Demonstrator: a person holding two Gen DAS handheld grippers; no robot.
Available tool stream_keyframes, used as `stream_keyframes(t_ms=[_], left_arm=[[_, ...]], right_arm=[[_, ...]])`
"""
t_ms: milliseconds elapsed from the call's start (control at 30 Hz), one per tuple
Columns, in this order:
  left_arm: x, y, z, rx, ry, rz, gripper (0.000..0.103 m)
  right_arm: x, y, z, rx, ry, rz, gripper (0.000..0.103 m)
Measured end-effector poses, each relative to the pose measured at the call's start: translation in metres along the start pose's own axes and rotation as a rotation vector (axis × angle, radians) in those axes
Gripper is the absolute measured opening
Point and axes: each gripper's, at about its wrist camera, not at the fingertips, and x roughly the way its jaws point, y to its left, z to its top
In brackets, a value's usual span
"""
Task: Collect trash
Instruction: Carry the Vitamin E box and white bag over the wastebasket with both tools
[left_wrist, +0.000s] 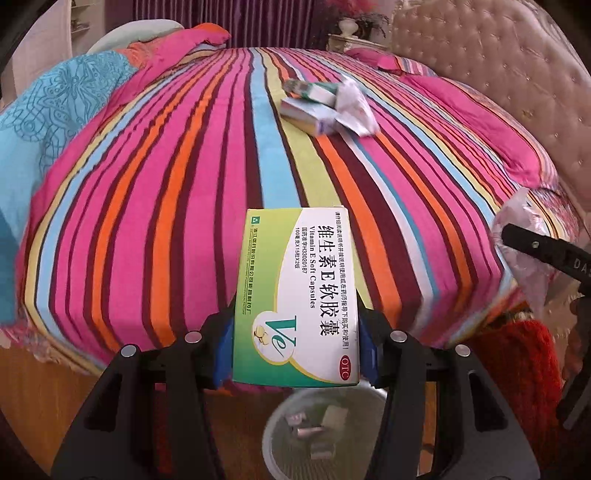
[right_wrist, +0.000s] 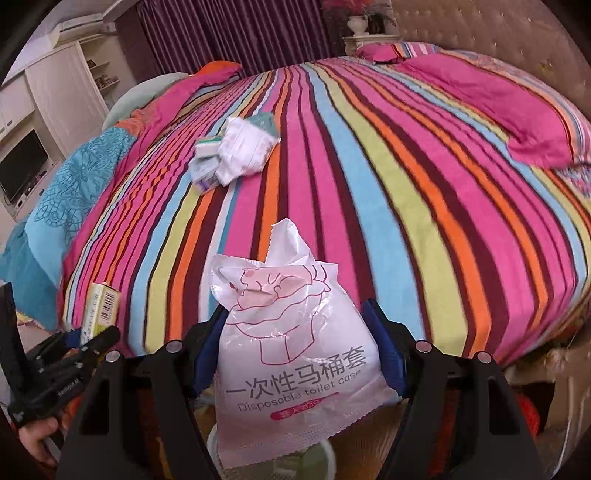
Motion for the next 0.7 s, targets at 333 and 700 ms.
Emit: stream_keyframes(t_ms=[333,700], left_arm=[[-0.005,-0.019,-0.053,0.019,0.077,-0.035,0.052],[0.028,-0.032,-0.091,-0.002,0.251,-0.052,0.052]], right_arm=[[-0.002,0.013,-0.054,0.004,0.114,0.023,0.068],[0.046,-0.005,-0.102,0.161,0.389,0.090,0.068]])
